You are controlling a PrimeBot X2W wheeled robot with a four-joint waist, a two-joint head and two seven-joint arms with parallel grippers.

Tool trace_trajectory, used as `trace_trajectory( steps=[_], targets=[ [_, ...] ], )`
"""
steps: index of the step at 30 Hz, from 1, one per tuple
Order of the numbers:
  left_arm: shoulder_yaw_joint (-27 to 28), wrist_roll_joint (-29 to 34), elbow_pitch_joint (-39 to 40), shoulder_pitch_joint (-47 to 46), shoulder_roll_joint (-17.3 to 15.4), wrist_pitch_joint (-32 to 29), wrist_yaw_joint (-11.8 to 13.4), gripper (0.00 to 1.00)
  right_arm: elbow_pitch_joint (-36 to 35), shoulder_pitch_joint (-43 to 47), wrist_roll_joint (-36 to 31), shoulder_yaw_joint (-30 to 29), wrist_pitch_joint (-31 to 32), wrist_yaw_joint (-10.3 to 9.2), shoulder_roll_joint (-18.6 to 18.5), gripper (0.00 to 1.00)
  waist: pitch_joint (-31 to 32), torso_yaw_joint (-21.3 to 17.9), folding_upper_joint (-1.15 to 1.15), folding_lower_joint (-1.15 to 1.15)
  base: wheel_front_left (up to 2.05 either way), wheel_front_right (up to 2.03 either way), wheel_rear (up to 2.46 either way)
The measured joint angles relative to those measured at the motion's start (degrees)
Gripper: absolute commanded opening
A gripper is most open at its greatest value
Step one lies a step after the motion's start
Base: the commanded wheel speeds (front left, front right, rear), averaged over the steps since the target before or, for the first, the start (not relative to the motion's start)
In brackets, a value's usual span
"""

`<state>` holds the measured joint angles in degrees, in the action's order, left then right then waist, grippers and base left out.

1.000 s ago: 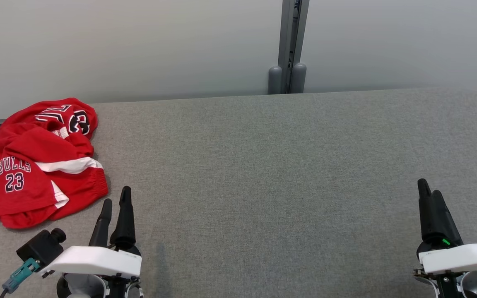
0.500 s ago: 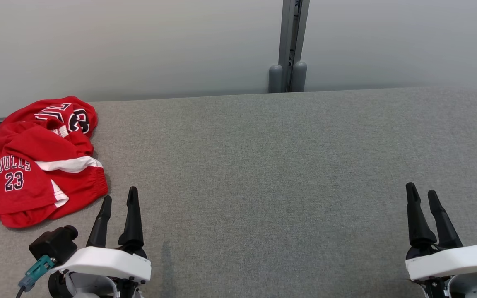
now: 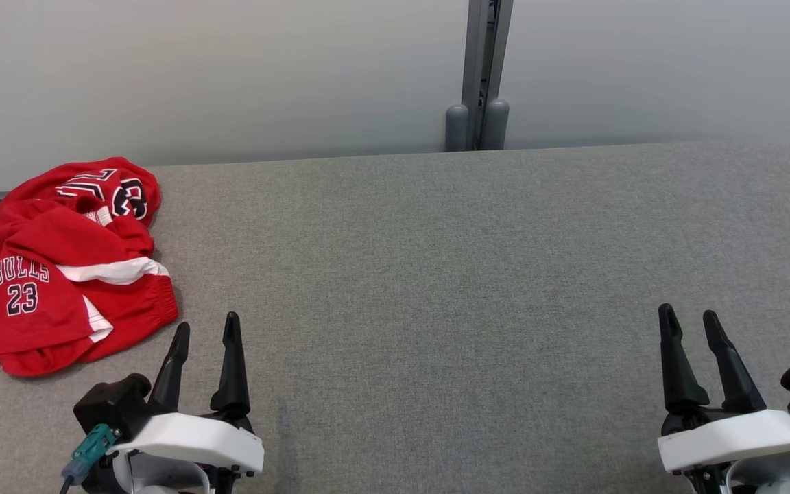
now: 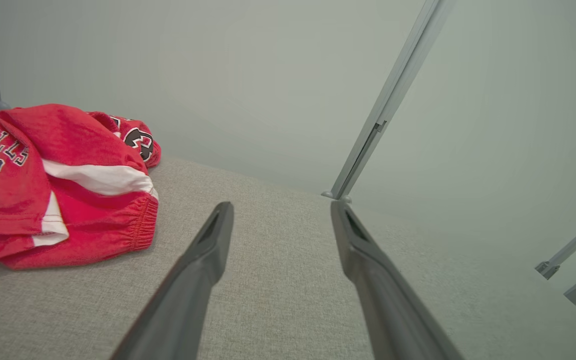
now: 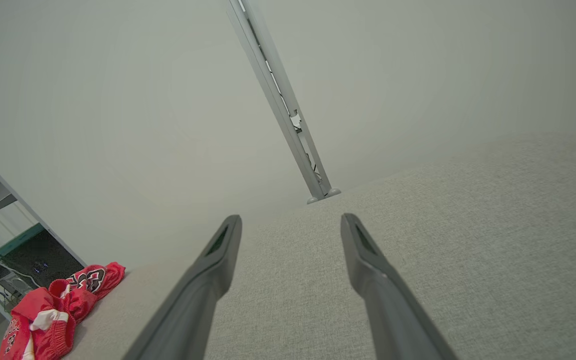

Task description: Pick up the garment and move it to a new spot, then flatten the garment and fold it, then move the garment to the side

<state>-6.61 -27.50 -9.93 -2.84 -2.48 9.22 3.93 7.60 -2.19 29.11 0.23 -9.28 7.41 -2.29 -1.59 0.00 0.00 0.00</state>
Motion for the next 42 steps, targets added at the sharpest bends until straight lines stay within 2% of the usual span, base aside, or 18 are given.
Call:
trace_trajectory(
  steps=[26,42],
  targets=[
    [-1.3,11.9,-1.2,0.0,-0.1,3.4,2.2,1.0,-1.3,0.2,-13.3,0.8,-3.2,0.01,-0.2,1.0,-0.3,0.3,0.0,0.0,0.0,0.0,0.0],
    [-1.8,15.7,-3.8,-0.6,-0.2,5.0,2.7,1.0,-1.5,0.2,-19.3,1.2,-4.9,0.01,-0.3,1.0,-0.4,0.3,0.0,0.0,0.0,0.0,0.0]
  ],
)
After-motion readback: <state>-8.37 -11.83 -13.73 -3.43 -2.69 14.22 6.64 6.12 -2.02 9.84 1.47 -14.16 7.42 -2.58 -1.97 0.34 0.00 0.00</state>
